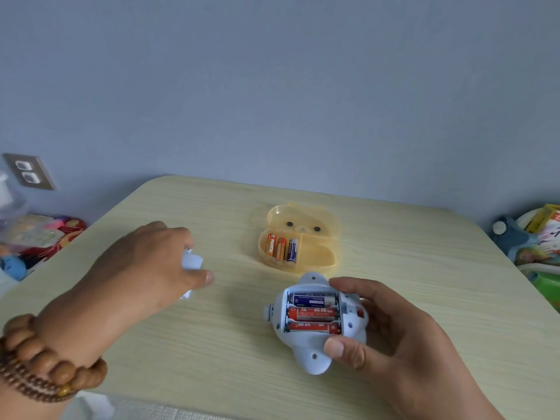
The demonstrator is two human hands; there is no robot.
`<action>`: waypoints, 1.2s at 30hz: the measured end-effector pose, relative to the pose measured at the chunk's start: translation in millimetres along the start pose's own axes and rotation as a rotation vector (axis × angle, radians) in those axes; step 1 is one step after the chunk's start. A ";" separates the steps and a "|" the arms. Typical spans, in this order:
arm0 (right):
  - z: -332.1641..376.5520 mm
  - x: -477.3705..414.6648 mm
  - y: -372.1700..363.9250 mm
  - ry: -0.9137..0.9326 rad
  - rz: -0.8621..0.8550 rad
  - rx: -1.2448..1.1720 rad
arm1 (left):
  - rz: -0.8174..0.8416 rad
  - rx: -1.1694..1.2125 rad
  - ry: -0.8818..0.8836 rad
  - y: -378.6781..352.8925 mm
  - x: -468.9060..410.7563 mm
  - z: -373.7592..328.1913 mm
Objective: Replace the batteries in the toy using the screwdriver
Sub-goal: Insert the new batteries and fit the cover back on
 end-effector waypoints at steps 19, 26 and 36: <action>-5.2 1.0 2.4 0.046 -0.030 0.066 | 0.248 0.892 -0.737 12.6 59.5 -95.8; -6.9 1.4 2.8 0.045 -0.029 0.060 | 0.231 0.925 -0.731 16.1 59.7 -95.0; -6.6 0.3 2.0 0.047 -0.034 0.029 | 0.193 0.880 -0.734 16.0 57.3 -98.8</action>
Point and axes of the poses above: each hand's wrist, its own x-axis away from the middle knuckle, its own y-axis out of the back of the hand, z = x × y, the point moved 5 cm from there along -x, towards the middle knuckle, and after that the axes turned 5 degrees about y, right-handed, at the moved point
